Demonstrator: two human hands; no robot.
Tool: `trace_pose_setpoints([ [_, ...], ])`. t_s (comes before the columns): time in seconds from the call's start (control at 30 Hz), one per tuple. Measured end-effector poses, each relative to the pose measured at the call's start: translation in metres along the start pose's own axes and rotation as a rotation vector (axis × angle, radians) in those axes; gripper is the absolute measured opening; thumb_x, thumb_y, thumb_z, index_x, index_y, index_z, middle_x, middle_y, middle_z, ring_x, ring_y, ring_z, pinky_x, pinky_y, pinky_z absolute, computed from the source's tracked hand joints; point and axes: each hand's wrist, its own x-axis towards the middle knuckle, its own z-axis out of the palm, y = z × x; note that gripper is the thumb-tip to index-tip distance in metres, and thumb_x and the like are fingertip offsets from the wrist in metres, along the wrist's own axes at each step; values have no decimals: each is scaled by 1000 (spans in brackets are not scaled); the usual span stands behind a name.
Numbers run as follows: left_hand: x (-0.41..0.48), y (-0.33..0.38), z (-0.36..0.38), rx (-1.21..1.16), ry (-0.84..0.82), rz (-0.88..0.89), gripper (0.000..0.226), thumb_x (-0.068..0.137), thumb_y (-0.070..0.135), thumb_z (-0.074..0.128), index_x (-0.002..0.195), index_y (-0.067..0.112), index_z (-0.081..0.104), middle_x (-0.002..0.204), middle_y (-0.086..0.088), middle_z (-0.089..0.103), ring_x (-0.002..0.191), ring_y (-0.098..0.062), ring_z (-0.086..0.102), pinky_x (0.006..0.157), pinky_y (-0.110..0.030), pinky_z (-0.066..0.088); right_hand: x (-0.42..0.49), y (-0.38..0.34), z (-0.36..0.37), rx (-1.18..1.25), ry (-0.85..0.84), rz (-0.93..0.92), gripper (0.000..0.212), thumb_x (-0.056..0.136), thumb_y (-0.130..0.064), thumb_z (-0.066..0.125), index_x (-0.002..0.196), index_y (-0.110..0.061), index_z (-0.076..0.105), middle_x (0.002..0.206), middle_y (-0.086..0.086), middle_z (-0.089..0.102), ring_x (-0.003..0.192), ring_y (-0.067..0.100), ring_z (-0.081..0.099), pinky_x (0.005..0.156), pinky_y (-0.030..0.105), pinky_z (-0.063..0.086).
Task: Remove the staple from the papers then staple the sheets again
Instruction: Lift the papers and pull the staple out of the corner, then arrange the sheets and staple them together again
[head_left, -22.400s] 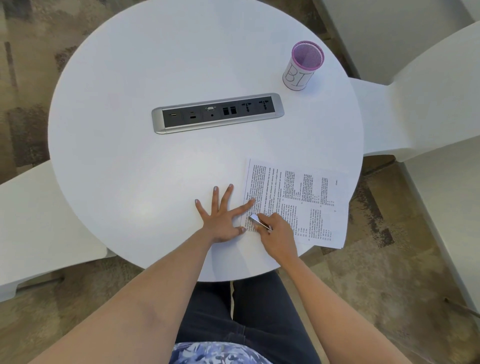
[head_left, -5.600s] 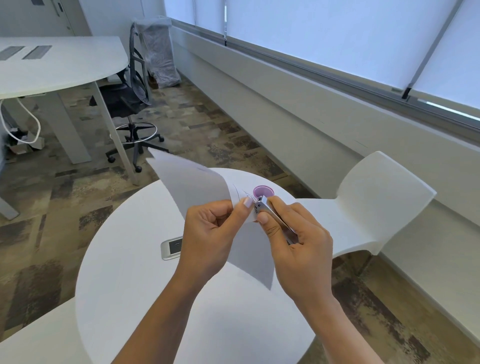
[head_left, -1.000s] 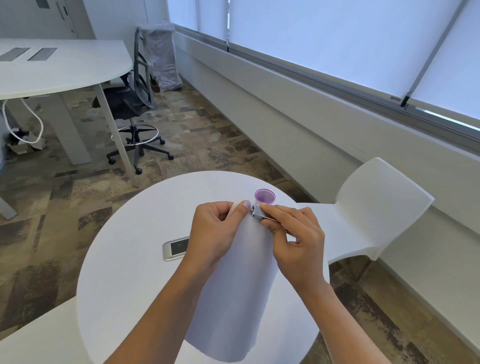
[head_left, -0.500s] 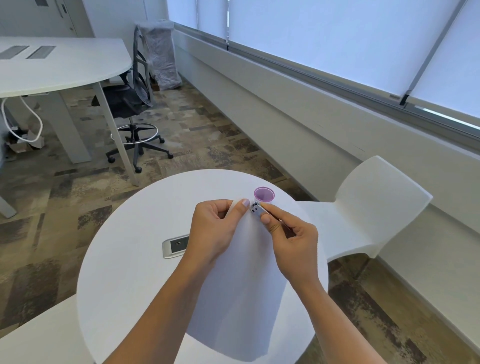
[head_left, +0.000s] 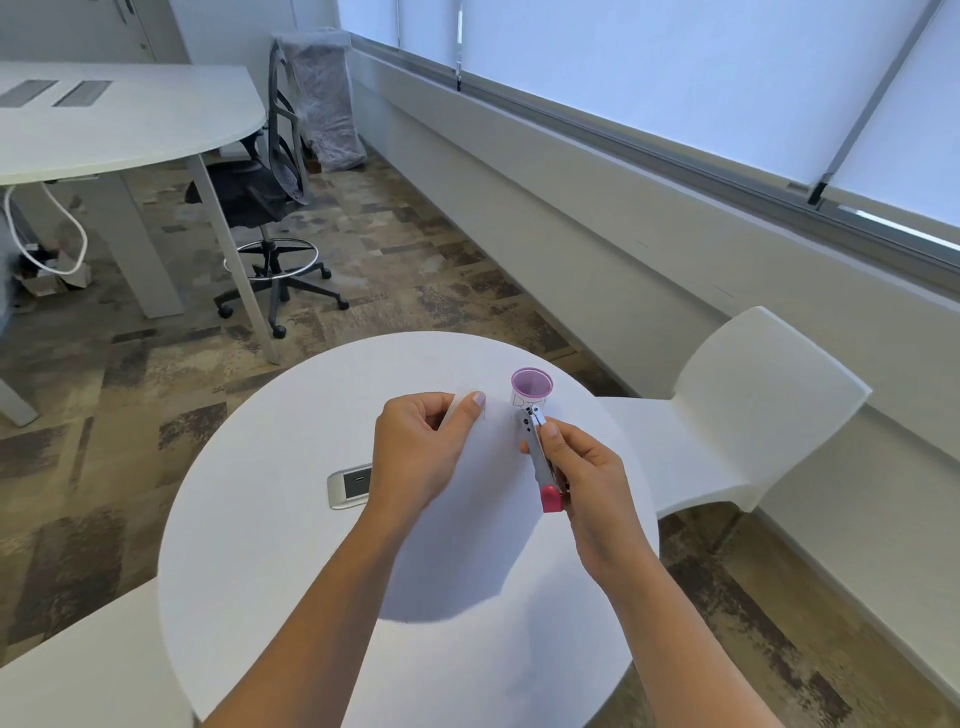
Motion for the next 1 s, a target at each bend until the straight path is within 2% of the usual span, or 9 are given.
trace_pose_setpoints([
  [0.07,3,-7,-3,27,10,30,54,90,34,67,43,17,47,38,8,29,39,-9,27,42,-13,23,11,10,-3,73,4,86,24,97,-32,56,95,-19,75,83,-1,74,66,9,68,54,20,52],
  [0.13,6,-16,-9,57,34,38,56,90,34,67,44,14,43,39,7,28,40,-9,25,45,-18,25,23,26,-8,73,-6,158,21,95,-33,59,97,-18,73,78,0,71,62,9,65,57,19,52],
  [0.27,11,-39,-22,107,120,22,56,89,35,67,47,12,40,42,6,28,44,-11,25,51,-29,25,52,81,-21,-182,69,233,31,85,-21,70,109,-10,54,80,6,55,66,16,49,64,28,44],
  [0.4,10,-63,-30,102,155,-6,55,89,38,65,50,9,40,45,6,29,46,-10,26,46,-22,23,66,147,-34,-390,170,369,24,84,-14,62,104,-11,48,89,8,55,67,17,48,57,26,38],
  [0.47,8,-70,-33,88,152,-9,55,89,37,66,50,10,38,47,6,27,47,-10,25,45,-17,21,69,172,-40,-496,184,395,22,84,-11,61,103,-11,50,93,9,57,73,21,53,57,29,41],
  [0.6,8,-83,-38,75,151,-11,56,90,34,66,49,15,34,47,8,23,48,-8,22,45,-18,18,73,210,-42,-764,122,393,24,84,-10,61,106,-6,52,92,11,60,94,34,58,77,39,48],
  [0.73,6,-90,-41,65,159,-23,50,90,35,66,50,13,47,45,9,29,47,-7,26,44,-14,20,77,235,-42,-1002,18,347,24,90,-12,59,110,-1,54,109,15,54,97,34,58,85,40,47],
  [0.83,6,-94,-42,59,162,-36,46,90,35,67,55,9,55,46,10,34,47,-6,29,45,-13,23,79,251,-42,-1184,-41,375,26,95,-19,54,118,-7,53,122,11,44,101,28,56,90,30,42],
  [1.0,5,-96,-44,58,141,-35,42,91,31,67,50,26,56,44,12,39,46,-6,34,45,-10,25,73,272,-43,-1092,-10,363,31,91,-15,59,121,-7,52,122,13,45,104,31,49,81,30,37],
])
